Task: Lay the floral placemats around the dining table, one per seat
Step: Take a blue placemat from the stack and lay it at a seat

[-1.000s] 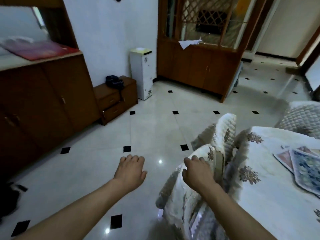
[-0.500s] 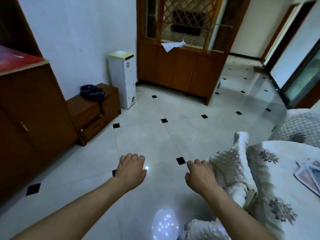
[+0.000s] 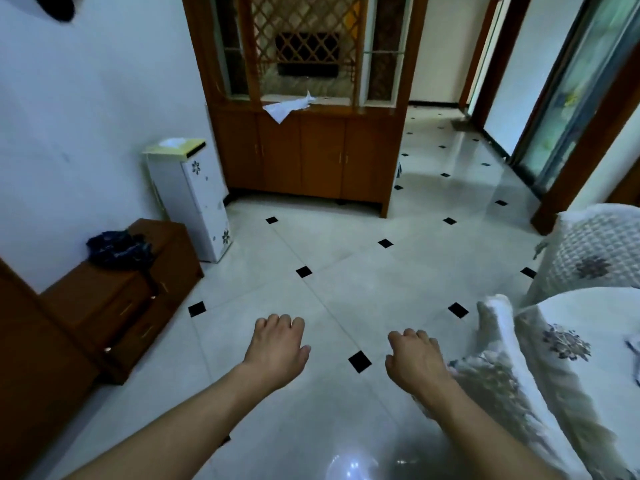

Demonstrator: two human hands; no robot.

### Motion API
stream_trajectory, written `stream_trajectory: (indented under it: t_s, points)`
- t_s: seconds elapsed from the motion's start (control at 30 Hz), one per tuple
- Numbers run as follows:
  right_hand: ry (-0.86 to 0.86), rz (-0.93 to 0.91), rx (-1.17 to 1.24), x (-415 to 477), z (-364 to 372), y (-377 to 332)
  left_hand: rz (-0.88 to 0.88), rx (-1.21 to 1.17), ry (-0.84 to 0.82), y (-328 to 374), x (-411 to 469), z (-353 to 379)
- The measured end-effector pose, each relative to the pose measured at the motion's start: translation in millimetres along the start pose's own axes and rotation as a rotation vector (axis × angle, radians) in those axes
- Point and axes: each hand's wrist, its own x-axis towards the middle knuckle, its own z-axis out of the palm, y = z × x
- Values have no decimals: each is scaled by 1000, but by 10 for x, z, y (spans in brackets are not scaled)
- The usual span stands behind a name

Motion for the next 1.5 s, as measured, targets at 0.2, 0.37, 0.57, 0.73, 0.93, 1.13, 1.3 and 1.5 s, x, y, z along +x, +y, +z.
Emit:
stream_trajectory:
  t_s: [0.2, 0.37, 0.57, 0.73, 0.93, 1.13, 1.3, 1.5]
  points:
    - [25, -60, 7, 1388, -206, -125, -36, 19, 17, -357, 1244, -167]
    - [8, -21, -24, 2302, -281, 31, 22, -1, 4, -508, 2342, -47]
    - [-1, 215, 5, 3318, -244, 595, 233, -16, 15, -438, 4110, 118]
    - [26, 524, 12, 3706, -354, 1216, 509, -22, 19, 141, 5451, 13]
    - [39, 900, 92, 3507, -499, 1997, 890, -40, 28, 1587, 6300, -226]
    - [34, 1158, 87, 3375, -399, 2972, 1175, -52, 64, 3089, 6670, -363]
    - [20, 1242, 112, 3557, -375, 3857, 1278, 15, 81, 4014, 7176, -372]
    - [-9, 1377, 142, 3634, -337, 4538, 1417, 67, 52, 4992, 7664, -304]
